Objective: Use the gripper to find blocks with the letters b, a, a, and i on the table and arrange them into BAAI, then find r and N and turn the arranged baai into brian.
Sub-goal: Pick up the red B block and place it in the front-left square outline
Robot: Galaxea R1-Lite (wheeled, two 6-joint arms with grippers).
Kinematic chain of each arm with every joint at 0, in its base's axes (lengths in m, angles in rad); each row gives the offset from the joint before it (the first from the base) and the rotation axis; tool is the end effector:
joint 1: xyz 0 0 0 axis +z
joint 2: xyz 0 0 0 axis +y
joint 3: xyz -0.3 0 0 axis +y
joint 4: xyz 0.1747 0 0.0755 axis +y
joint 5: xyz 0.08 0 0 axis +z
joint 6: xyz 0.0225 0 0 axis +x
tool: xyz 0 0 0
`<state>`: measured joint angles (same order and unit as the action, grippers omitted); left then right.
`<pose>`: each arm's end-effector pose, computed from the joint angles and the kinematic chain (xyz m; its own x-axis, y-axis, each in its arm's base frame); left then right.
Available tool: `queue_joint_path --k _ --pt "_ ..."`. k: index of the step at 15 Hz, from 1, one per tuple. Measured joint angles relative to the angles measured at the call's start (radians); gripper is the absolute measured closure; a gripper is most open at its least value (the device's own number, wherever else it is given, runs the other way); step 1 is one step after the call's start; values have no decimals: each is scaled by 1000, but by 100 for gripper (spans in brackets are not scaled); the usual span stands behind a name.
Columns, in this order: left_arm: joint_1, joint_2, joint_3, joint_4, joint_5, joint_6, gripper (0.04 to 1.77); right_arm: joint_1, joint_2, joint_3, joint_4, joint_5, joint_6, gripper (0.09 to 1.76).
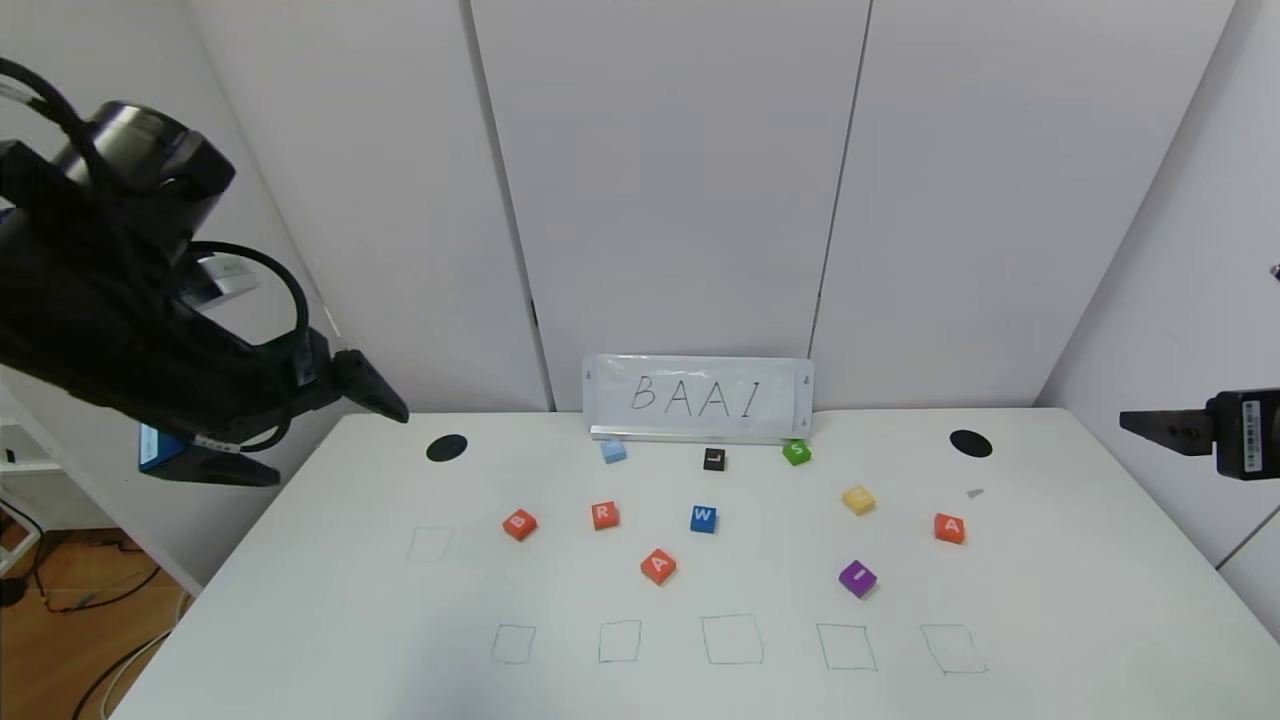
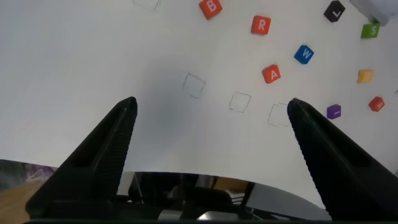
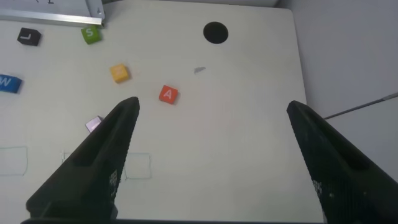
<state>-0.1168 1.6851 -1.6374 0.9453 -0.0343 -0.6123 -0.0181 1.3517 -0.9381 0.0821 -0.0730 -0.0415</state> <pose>0.2664 -0.0320 0.2793 0.5381 -0.0977 -0.8372 -0.3676 0.8666 -0.3374 0.2152 -0.0055 0.2430 0.8758 -0.0888 -0.4744 0.0624 0.9955 -0.0712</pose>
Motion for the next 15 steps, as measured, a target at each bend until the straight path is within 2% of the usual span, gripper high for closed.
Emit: queue_joint_path --k 3,9,12,15 --pt "-14 118 -117 58 -1 -89 9 28 -5 6 1 -7 2 14" --pt "-25 328 -303 115 -3 -198 9 45 -11 13 2 -10 2 14" --pt "-55 403 -334 99 5 -233 9 45 -12 13 2 -10 1 14" --pt "-76 482 -341 91 46 -260 9 46 -13 14 2 -10 0 14"
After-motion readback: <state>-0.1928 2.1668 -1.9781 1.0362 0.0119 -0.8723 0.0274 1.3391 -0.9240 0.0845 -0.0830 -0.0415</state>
